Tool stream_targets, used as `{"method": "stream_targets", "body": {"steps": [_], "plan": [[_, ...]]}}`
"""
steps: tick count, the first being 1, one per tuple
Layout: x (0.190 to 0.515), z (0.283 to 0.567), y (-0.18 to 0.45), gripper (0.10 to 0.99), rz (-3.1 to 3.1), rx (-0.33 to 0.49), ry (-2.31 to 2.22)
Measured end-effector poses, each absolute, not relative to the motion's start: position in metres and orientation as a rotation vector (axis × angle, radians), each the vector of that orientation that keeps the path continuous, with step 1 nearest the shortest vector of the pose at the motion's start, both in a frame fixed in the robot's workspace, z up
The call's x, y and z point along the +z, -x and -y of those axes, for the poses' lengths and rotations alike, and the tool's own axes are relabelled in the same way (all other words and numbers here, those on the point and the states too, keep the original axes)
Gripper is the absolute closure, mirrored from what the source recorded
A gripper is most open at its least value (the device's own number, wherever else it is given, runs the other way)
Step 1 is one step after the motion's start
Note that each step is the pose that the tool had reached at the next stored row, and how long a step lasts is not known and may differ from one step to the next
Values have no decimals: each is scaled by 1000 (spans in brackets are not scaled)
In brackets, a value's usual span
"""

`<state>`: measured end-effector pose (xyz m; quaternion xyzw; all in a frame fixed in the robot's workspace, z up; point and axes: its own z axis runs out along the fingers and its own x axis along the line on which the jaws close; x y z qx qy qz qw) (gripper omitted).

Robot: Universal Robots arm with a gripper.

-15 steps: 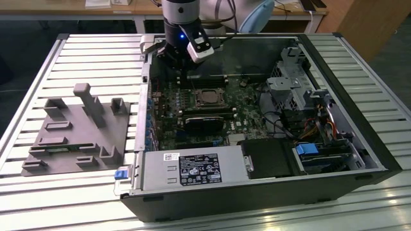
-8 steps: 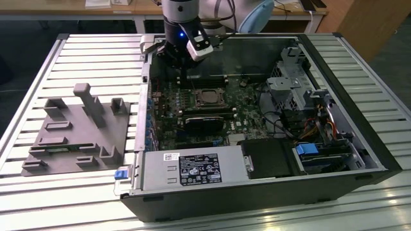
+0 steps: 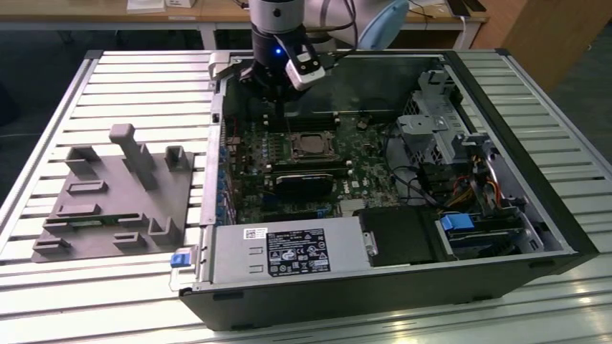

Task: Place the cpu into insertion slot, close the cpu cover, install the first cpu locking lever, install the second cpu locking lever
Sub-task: 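Install the first cpu locking lever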

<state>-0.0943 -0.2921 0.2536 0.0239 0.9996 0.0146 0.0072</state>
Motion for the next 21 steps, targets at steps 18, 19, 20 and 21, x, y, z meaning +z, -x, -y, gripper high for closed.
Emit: {"method": "stream_targets", "body": {"steps": [18, 19, 20, 21], "plan": [[253, 292, 81, 980, -3126, 43, -79], [253, 292, 80, 980, -3126, 43, -79], [253, 292, 79, 980, -3126, 43, -79], [253, 292, 78, 980, -3126, 43, -79]]}}
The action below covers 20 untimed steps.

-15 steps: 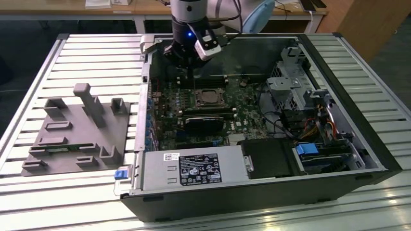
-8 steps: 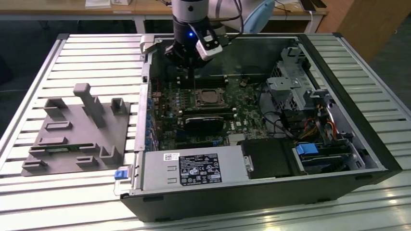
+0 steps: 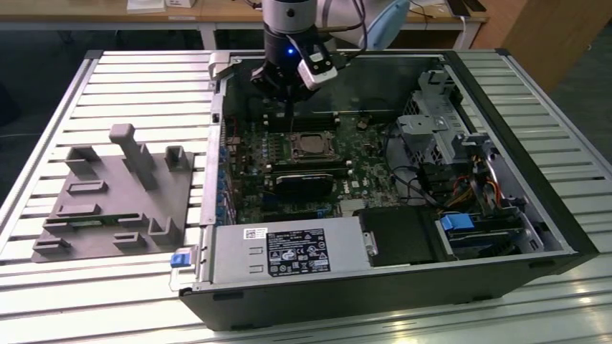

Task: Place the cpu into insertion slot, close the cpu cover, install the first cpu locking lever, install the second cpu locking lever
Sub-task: 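Install the first cpu locking lever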

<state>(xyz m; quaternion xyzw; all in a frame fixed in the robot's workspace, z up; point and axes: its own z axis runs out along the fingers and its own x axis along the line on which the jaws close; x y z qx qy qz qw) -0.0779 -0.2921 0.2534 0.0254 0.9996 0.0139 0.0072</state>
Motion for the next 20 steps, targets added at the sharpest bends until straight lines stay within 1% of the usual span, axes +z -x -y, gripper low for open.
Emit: {"method": "stream_targets", "body": {"steps": [14, 15, 17, 20], "plan": [[253, 292, 59, 980, -3127, 44, -79], [253, 292, 59, 980, -3127, 57, -79], [253, 292, 59, 980, -3127, 110, -79], [251, 292, 58, 980, -3126, 116, -68]]}}
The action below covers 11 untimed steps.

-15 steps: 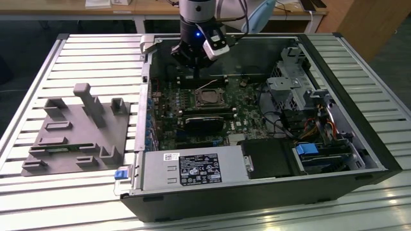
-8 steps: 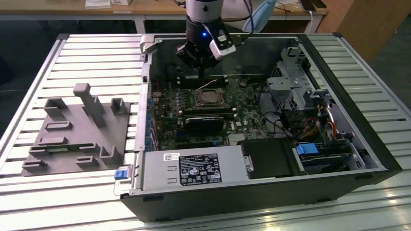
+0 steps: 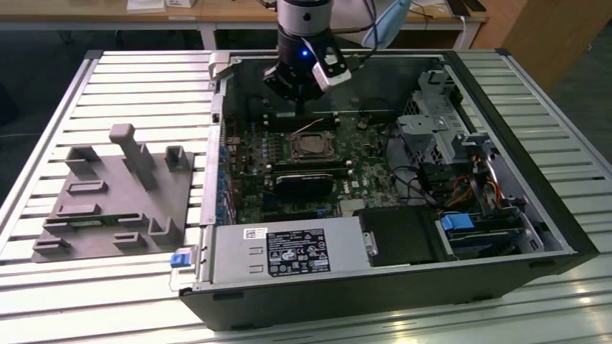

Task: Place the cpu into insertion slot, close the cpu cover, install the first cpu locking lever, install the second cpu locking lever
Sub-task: 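Install the first cpu locking lever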

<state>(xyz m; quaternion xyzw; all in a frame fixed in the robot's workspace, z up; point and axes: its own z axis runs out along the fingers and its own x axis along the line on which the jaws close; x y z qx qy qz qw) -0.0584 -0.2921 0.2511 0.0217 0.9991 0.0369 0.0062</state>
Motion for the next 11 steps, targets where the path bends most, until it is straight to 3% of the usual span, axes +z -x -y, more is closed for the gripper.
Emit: {"method": "stream_targets", "body": {"steps": [11], "plan": [[241, 292, 48, 980, -3127, 116, -50]]}}
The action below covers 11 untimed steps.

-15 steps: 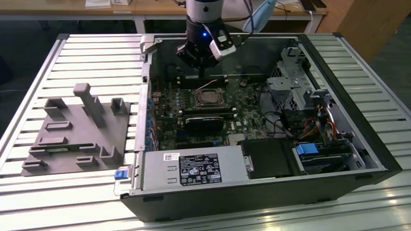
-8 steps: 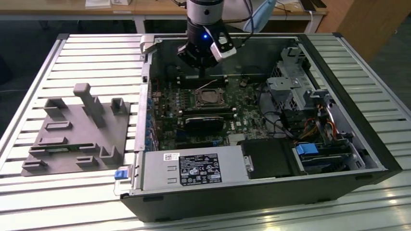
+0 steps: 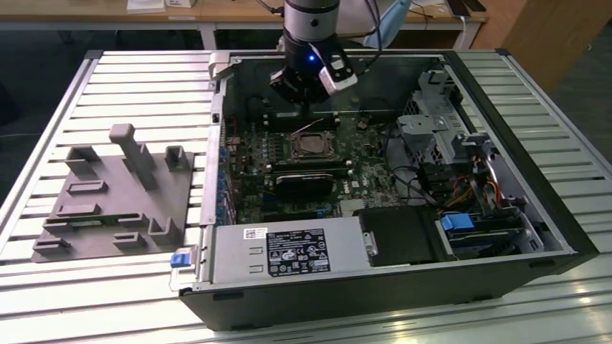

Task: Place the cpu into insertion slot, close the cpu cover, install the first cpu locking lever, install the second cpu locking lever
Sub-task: 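Install the first cpu locking lever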

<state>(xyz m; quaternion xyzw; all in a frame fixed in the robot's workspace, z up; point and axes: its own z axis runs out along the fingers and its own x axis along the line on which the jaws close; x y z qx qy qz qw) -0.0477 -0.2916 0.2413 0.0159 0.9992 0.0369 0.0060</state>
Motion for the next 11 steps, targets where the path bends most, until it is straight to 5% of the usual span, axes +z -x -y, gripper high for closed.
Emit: {"method": "stream_targets", "body": {"steps": [11], "plan": [[232, 291, 40, 980, -3127, 114, -50]]}}
